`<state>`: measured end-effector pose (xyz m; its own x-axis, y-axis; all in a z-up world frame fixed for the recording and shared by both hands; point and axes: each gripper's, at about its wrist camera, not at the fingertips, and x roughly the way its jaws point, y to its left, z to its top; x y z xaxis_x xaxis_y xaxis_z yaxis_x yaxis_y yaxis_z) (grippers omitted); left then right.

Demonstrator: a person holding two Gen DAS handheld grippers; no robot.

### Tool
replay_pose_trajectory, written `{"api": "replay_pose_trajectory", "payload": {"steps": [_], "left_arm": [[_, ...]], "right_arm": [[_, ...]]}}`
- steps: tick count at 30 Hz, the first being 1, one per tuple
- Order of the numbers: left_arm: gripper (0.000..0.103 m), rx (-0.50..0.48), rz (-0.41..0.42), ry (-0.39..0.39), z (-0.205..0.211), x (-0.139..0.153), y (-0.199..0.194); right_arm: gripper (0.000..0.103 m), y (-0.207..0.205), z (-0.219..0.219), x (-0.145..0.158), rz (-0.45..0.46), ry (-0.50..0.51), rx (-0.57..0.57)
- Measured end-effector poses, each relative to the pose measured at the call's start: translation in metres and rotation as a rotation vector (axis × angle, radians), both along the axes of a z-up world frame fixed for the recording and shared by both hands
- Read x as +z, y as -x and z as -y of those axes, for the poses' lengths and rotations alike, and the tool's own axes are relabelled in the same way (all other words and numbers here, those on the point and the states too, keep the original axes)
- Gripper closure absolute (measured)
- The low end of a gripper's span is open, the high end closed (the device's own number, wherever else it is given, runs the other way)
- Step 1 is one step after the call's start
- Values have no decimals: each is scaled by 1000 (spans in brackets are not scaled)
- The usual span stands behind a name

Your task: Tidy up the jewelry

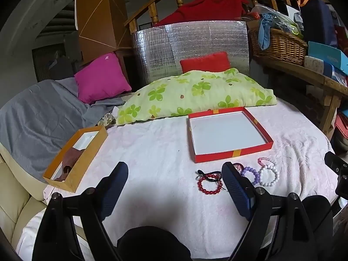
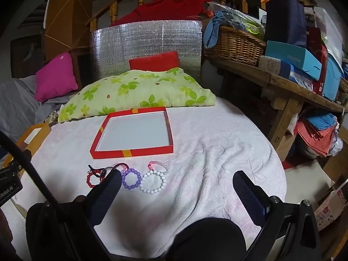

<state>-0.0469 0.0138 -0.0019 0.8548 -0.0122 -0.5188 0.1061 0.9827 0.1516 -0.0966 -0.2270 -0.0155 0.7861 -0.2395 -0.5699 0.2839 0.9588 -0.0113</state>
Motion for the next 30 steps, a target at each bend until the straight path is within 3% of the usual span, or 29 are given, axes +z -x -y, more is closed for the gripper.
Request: {"api": "replay_pose_trajectory", "payload": {"steps": [30], "left_arm": [[15,4,-15,0,-2,-7,-3]], "right_arm": [[0,-5,-4,-7,-21,-2,7]]}}
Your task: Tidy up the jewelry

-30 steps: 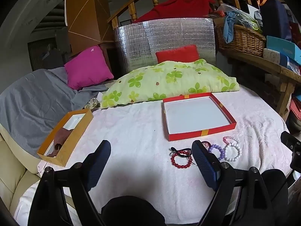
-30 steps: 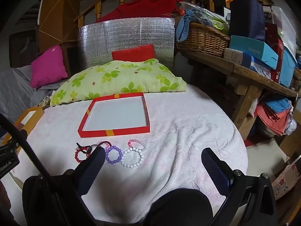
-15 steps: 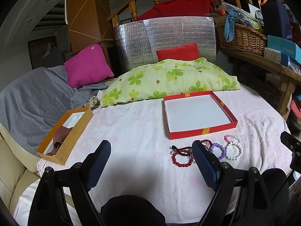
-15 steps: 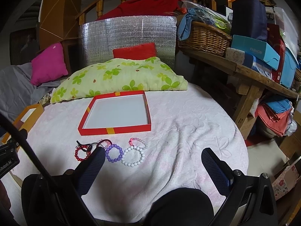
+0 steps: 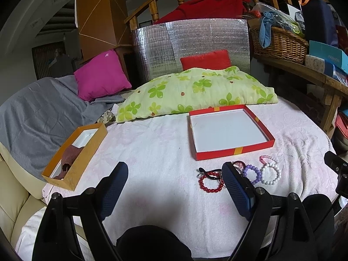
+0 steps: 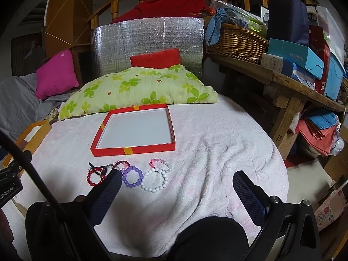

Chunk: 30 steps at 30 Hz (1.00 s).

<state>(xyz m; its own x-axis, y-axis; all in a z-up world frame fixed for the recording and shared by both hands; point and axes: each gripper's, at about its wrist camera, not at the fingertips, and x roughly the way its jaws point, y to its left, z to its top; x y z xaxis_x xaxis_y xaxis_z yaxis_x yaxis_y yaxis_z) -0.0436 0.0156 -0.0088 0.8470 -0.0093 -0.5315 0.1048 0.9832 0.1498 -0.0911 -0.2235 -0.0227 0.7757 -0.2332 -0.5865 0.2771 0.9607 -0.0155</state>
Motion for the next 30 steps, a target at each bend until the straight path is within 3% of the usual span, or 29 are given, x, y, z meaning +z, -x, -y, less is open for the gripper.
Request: {"api": "replay_pose_trajectory", "payload": {"steps": [18,22,27,30], "left_arm": [[15,-2,-44,7,-8,-16,-15],[15,-4,-91,22,-13,-31,-27],[15,-34,-194,50,-24,-61,-52],[15,-41,-260,59,-28,-78,-68]], "right_arm": [[0,-16,-2,-11,-6,-3,12],[0,-26,4,-23,-25,-56,50],[0,-45,29,-47,100,-155,180],[1,-62,49,-67,78,-239,220]]}}
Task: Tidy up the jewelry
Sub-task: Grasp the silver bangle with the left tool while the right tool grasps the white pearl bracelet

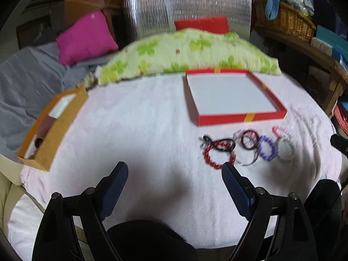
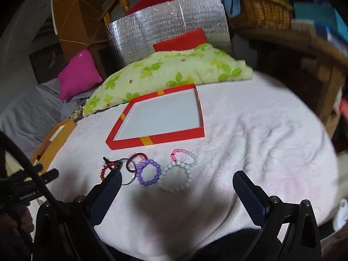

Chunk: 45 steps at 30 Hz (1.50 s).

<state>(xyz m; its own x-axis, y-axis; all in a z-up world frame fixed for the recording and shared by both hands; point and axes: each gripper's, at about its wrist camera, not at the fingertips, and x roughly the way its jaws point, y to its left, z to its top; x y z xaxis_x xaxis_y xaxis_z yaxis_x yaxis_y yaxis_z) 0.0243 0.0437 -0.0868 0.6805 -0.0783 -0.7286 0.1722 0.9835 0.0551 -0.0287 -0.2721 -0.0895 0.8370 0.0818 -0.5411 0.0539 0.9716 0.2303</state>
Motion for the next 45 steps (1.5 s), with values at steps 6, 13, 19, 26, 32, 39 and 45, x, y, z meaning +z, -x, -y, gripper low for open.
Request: {"api": "replay_pose_trajectory", "payload": {"steps": [6,13,19,26,32,39,45], "left_arm": [[15,1,-101,68,-6,-26,-31],[15,-33,-147,95,6,-40,-38],[15,-98,-130,125,28,-40,-40],[27,-212,-110,113,67,-51,-64],[70,-305,-160,139,86,-64,-79],[94,-342,-190,182,82,-72,-78],[97,-369,-175,210,76,-70,-71]], "right_arm": [[25,-43,8,-34,-163,-11,60],[43,-70,-1,-70,-314,-45,109],[65,-70,-2,-87,-314,-53,84],[85,-73,-8,-90,-275,-45,118],[91,-72,2,-91,-261,-121,109],[91,-66,5,-90,-250,-164,119],[91,-59,5,-86,-234,-186,138]]}}
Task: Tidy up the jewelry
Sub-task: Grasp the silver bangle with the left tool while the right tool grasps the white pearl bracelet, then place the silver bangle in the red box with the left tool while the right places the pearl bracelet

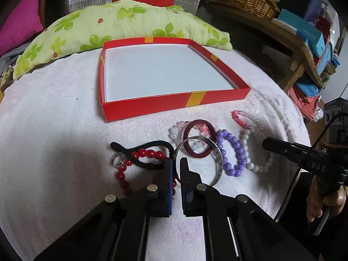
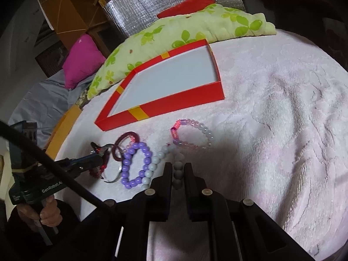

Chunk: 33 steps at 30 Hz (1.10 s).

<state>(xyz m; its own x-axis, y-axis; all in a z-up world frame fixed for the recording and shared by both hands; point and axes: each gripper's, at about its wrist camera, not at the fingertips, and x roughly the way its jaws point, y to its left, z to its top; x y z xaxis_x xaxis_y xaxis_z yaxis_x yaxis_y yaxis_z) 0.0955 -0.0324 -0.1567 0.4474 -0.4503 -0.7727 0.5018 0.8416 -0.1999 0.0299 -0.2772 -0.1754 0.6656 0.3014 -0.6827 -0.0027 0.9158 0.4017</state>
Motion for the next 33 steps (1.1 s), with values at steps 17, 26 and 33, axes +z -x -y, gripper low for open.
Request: {"api": "replay_pose_trajectory", "payload": {"steps": [17,26,33], "left_arm": [[94,30,151,-21,-7,20,16],[55,29,115,-77,3,5,6],[91,9,64,-91,7,-7,0]], "right_arm": [[91,9,2,3,19,-10,-8],[64,2,-1,-4,-21,80,-64],[87,-1,-26,-6,1,218,2]]}}
